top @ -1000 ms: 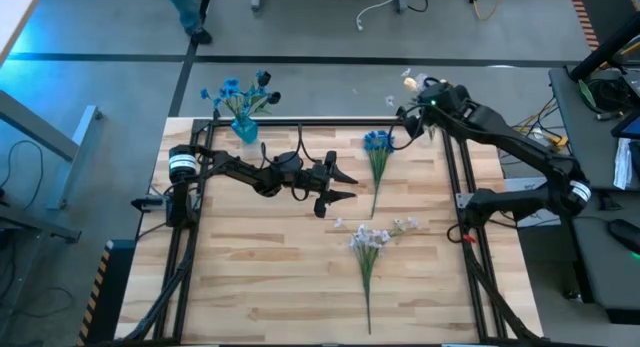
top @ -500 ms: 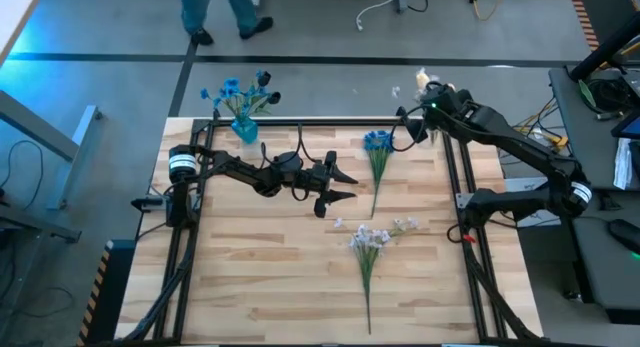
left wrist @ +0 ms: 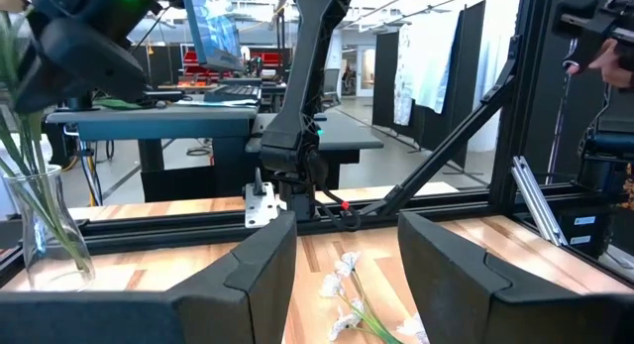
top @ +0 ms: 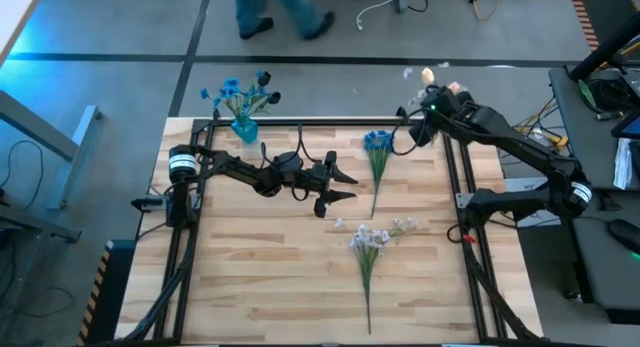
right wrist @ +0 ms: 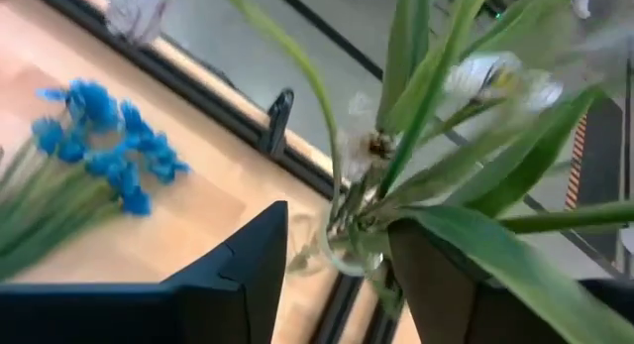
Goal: Sort flowers into vase by color
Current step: Put the top white flowers into the transparent vase
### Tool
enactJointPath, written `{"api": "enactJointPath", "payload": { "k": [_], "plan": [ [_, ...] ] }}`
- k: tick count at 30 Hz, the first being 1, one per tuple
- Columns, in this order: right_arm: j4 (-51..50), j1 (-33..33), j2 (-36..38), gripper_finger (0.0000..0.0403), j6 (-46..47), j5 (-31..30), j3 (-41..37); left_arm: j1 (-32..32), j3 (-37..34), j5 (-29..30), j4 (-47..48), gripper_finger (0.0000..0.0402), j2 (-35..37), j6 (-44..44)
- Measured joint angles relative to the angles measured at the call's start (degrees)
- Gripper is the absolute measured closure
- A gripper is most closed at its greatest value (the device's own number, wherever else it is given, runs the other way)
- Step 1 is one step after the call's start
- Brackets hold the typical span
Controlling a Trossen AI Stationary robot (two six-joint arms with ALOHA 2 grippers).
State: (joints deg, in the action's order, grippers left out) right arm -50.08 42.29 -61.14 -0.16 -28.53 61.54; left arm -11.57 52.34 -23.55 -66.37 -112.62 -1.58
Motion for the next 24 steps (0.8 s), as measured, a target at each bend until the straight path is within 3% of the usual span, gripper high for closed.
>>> {"api": "enactJointPath", "payload": {
  "k": [8,18,24],
  "plan": [
    [-4.4,0.0,0.2,0.0256,-0.1,-0.1,0.0,0.0,0.0,0.0,0.0,0.0238,0.0,0.0],
    [-4.9,-0.2,2.0,0.0386,-0.6,0.1,0.0,0.0,0.0,0.0,0.1,0.0238,0.0,0.0],
    [-5.7,-2.3,3.2,0.039,-0.3,0.6,0.0,0.0,0.0,0.0,0.4,0.0238,0.0,0.0]
  ]
}}
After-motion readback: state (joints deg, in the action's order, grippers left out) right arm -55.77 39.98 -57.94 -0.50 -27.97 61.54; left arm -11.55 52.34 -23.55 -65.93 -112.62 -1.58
